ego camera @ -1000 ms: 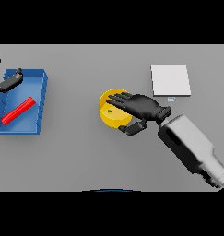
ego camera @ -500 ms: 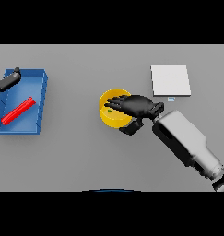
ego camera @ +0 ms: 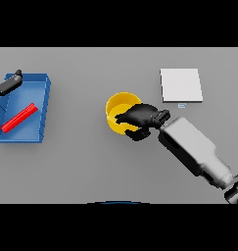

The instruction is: Pick up the red beaker and tilt it to pour out 1 green nut into yellow bowl. Pick up the yellow bowl and place it on the metallic measuring scale.

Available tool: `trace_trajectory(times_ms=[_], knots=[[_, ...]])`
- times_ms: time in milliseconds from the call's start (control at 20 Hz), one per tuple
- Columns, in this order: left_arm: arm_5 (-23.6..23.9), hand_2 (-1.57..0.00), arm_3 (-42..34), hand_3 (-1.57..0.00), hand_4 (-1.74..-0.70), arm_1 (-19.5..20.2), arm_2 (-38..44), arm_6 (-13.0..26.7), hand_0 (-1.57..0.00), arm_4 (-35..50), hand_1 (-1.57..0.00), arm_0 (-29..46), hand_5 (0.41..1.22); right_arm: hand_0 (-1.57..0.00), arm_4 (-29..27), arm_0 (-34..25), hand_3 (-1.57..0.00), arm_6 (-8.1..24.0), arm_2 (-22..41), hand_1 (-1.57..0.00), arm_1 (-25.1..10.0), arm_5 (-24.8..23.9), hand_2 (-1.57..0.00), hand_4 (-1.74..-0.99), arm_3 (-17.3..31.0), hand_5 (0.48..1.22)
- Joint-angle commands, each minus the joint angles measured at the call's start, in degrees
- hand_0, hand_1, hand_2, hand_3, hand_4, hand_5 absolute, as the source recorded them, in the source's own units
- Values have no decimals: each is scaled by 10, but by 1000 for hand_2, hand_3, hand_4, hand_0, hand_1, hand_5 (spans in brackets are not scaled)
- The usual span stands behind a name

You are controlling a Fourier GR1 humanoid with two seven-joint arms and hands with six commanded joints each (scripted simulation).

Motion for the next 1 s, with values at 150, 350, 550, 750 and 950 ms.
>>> trace_trajectory(times_ms=[150,350,550,750,950], knots=[[4,1,-23,1,-799,12,2,10,1,6,1,11,728,-1136,-9,-4,-867,18,5,-1107,0,36,-1086,-1604,-7,1116],[6,1,-29,1,-802,12,3,20,1,8,1,10,725,-1393,-23,-3,-1142,15,4,-1381,-11,44,-1314,-1682,-12,1178],[5,1,-36,1,-805,15,2,13,1,10,1,18,725,-1498,-31,0,-1181,26,2,-1493,-19,42,-1453,-1717,-28,1203],[7,1,-38,1,-801,15,-2,20,1,5,1,17,723,-1541,-56,-4,-1268,29,-16,-1539,-43,68,-1470,-1731,-77,1214],[8,1,-39,1,-798,14,0,20,1,6,1,12,719,-1559,-78,-32,-1348,55,-39,-1558,-73,100,-1529,-1728,-119,1218]])
